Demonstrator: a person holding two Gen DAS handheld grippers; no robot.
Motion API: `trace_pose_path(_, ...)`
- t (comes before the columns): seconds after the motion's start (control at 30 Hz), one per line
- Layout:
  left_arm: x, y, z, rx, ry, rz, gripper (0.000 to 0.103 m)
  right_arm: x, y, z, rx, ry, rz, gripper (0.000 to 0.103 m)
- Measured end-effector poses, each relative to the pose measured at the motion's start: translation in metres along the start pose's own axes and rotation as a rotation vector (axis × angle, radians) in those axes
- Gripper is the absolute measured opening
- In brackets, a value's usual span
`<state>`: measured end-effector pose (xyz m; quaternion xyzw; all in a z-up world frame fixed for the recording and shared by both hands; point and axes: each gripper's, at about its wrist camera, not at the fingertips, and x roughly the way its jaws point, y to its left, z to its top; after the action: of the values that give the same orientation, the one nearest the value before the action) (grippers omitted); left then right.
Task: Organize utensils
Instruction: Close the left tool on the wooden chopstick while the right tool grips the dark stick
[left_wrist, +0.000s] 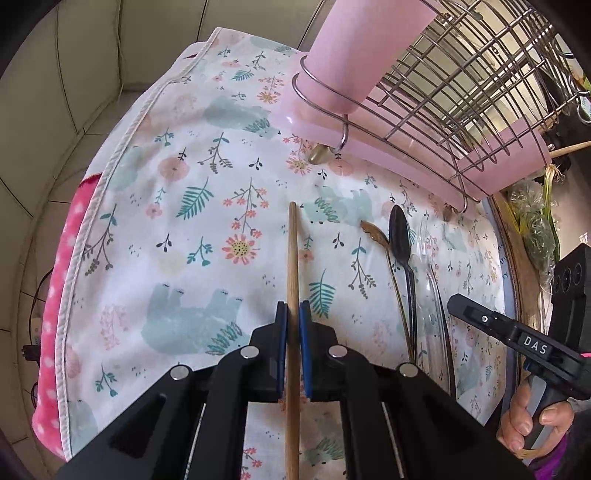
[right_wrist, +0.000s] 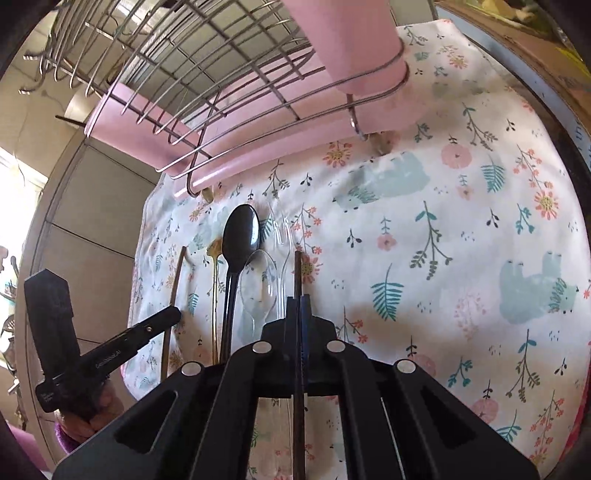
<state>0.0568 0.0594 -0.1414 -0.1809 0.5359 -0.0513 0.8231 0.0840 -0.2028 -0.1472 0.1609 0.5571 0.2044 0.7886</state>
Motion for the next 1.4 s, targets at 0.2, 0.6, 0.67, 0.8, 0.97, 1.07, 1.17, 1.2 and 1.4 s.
trace_pose_path(0.2,0.002,0.001,0.002,0.003,0.003,-0.004,0.006,0.015,0.017,0.005,-0.064,0.037,-0.076,0.002)
trace_pose_path(0.6,0.013,-0.014,0.019,0.146,0.116,0.052,0.008,0.038,0.036,0.022,-0.142,0.096,-0.168,0.006)
trace_pose_path(0.67,0.017,-0.015,0.024,0.149,0.145,0.048,0.008,0.036,0.033,0.021,-0.14,0.081,-0.145,0.005)
trace_pose_path(0.8,0.021,-0.015,0.033,0.134,0.184,0.041,0.008,0.025,0.016,0.015,-0.081,0.053,-0.091,0.004)
trace_pose_path(0.97,0.021,-0.017,0.031,0.144,0.17,0.068,0.008,0.017,-0.001,0.009,-0.044,0.044,-0.056,0.004)
trace_pose_path(1.07,0.023,-0.025,0.027,0.159,0.156,0.102,0.008,0.017,-0.001,0.01,-0.049,0.046,-0.049,0.004)
trace_pose_path(1.17,0.023,-0.028,0.026,0.178,0.155,0.125,0.009,0.016,0.0,0.009,-0.057,0.046,-0.048,0.004)
trace_pose_path(1.2,0.023,-0.029,0.025,0.178,0.159,0.127,0.009,0.016,-0.001,0.008,-0.056,0.047,-0.044,0.004)
trace_pose_path(1.4,0.025,-0.029,0.03,0.176,0.205,0.11,0.011,0.012,-0.007,0.009,-0.063,0.055,-0.024,0.004)
